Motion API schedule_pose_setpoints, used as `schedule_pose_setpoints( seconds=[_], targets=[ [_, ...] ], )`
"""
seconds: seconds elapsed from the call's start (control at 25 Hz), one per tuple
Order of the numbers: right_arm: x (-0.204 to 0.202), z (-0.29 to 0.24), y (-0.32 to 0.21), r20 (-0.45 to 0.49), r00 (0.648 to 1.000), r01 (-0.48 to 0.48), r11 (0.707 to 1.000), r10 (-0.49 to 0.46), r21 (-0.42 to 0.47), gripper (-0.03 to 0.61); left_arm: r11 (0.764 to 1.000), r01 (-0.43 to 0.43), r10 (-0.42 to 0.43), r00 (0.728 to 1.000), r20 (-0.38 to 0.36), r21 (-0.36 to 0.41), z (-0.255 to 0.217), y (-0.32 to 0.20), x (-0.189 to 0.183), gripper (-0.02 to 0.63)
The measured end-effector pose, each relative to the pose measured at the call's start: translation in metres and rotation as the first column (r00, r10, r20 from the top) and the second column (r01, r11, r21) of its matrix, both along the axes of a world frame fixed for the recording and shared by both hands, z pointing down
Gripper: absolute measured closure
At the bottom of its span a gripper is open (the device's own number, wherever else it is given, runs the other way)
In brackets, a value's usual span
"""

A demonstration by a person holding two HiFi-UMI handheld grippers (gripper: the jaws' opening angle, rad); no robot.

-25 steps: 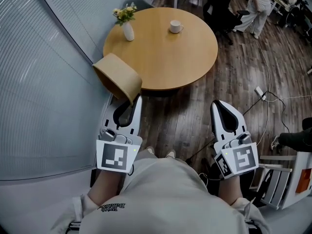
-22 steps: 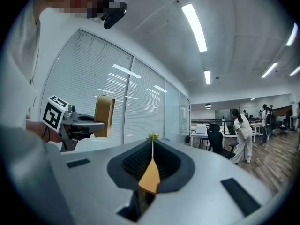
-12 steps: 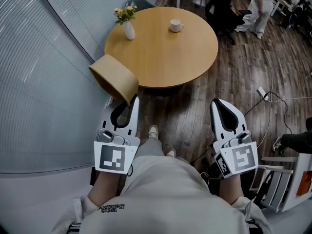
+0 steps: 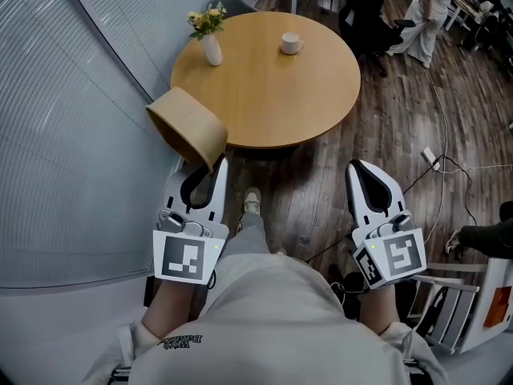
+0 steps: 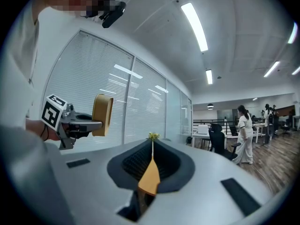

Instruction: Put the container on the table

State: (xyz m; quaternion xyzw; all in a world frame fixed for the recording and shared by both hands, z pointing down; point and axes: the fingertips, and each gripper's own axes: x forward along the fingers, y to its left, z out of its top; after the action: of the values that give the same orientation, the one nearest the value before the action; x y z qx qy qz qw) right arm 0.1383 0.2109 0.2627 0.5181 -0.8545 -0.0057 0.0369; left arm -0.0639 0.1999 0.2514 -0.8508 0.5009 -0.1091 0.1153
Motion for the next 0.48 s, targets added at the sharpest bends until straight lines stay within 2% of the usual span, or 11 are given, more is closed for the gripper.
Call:
schedule_pose_setpoints(
  seconds=[0.24,0.48],
  targets=[
    [-0.017,-0.001,-0.027,-0.071,0.997,0.033,0.999,-0.032,0.022,0.546,1.000,-0.005,0.005,1.000,-0.022,-0.009,0.007,-0.031,-0.012,0.591],
    [-0.028,0.006,-0.073,-0.075,0.997,0.025,1.000,-0.025,0.000,0.546,0.999,-0.012,0.010,0.999,-0.035,-0.041,0.020,-0.078,-0.021,0.591]
  ],
)
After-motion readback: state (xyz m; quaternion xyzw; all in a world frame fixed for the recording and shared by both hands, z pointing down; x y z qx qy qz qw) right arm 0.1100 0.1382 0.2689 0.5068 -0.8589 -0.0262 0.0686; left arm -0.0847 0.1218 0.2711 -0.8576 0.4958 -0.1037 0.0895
